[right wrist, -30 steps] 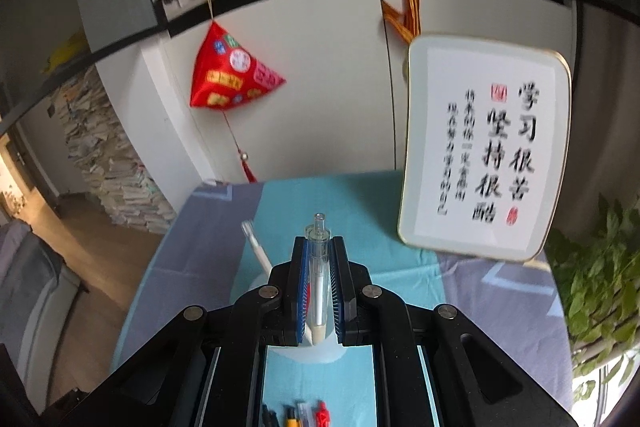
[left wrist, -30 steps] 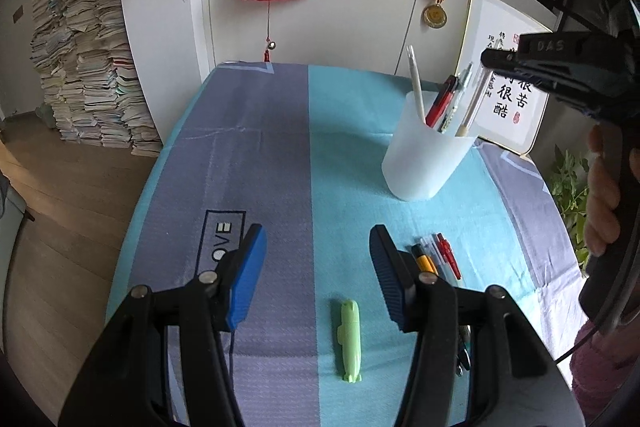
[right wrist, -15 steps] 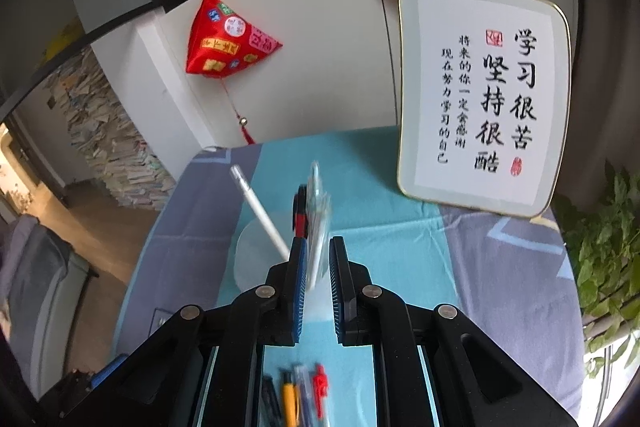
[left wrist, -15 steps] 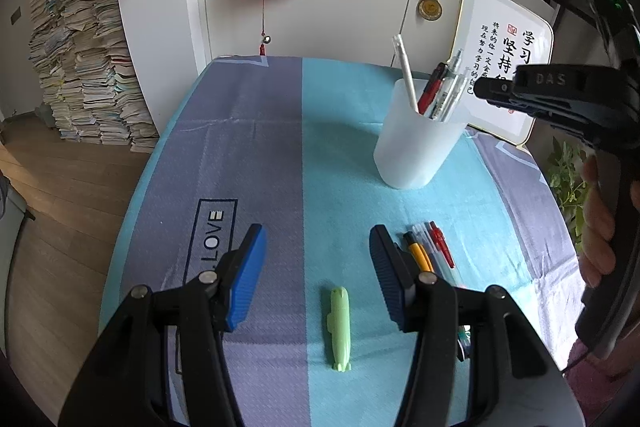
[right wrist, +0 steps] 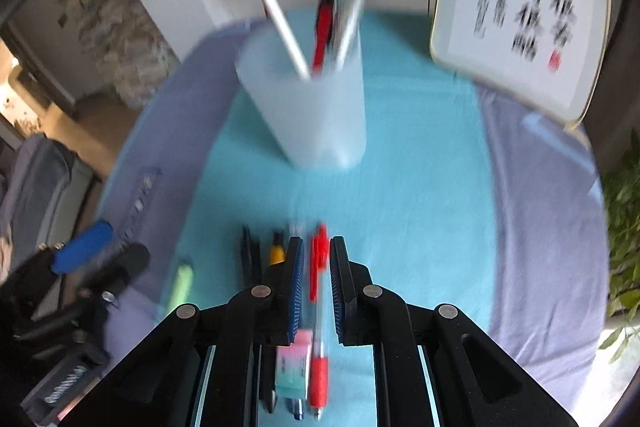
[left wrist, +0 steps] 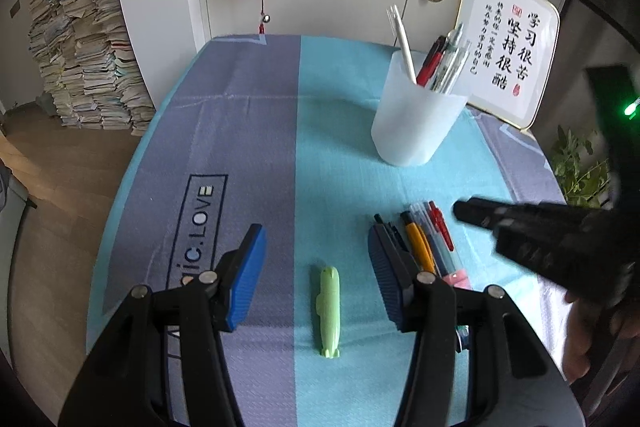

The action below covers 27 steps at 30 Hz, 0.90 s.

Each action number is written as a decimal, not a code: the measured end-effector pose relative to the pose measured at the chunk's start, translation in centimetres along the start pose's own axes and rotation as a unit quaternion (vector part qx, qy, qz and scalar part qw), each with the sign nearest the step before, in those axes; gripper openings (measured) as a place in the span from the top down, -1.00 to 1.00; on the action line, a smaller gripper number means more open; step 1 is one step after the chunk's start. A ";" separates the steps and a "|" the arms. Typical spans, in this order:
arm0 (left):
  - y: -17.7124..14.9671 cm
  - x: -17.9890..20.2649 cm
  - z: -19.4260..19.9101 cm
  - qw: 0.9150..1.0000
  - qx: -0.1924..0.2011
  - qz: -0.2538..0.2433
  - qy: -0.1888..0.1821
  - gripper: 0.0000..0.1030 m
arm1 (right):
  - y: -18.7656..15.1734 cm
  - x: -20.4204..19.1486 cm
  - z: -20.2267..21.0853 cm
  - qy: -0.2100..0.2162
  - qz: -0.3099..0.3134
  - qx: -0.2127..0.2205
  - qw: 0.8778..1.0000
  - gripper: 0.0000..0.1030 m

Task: Organize stationery
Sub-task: 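Grasp the red pen with the right tool while the left moves to the black pens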

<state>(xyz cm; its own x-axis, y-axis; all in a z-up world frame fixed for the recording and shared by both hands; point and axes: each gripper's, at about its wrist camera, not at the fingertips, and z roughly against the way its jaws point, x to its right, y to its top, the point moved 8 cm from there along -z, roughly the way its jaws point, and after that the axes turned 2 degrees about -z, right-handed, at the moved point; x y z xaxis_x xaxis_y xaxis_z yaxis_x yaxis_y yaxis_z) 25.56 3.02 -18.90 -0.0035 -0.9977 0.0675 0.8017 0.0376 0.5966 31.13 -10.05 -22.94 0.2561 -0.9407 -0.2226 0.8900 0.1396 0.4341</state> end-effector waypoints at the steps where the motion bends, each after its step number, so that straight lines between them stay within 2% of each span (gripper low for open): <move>1: 0.0 0.0 -0.1 1.000 -0.002 0.001 0.001 0.02 | -0.2 0.0 -0.4 0.002 -0.001 -0.007 1.000 0.77; 4: -0.1 -0.1 -0.2 1.000 -0.006 0.003 0.005 0.02 | -0.9 0.0 -1.5 0.006 -0.005 -0.023 1.000 0.77; 7: -0.1 0.0 -0.2 1.000 -0.006 -0.001 0.007 0.02 | -0.9 0.3 -1.9 -0.002 -0.009 -0.025 1.000 0.75; 10: -0.2 0.2 -0.3 1.000 -0.008 -0.004 0.006 0.01 | -0.8 0.4 -2.1 -0.003 -0.013 -0.024 1.000 0.61; 15: -0.5 0.7 -1.0 1.000 -0.019 -0.008 0.006 0.01 | -0.3 0.3 -2.6 -0.016 -0.006 -0.018 1.000 0.61; 17: -0.6 0.9 -1.3 1.000 -0.025 -0.009 0.005 0.02 | -0.3 0.4 -2.6 -0.030 -0.004 -0.019 0.999 0.80; 19: -0.6 1.3 -1.8 0.999 -0.034 -0.007 0.000 0.02 | -0.5 1.0 -2.2 -0.031 -0.011 -0.013 0.999 0.80; 25: -0.1 2.7 -3.7 0.997 -0.070 0.016 -0.010 0.02 | -1.0 3.4 0.9 -0.001 -0.060 0.025 0.998 0.80; 27: 0.1 3.1 -4.1 0.997 -0.075 0.018 -0.003 0.02 | -1.3 4.0 2.2 0.006 -0.067 0.038 0.997 0.80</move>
<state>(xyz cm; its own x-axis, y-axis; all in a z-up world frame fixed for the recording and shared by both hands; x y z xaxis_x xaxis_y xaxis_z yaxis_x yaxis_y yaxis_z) 28.04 -0.26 -21.94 0.0232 -0.9954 0.0925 0.8816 0.0640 0.4677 30.15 -14.73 -22.47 0.1416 -0.9454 -0.2935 0.8854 -0.0116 0.4648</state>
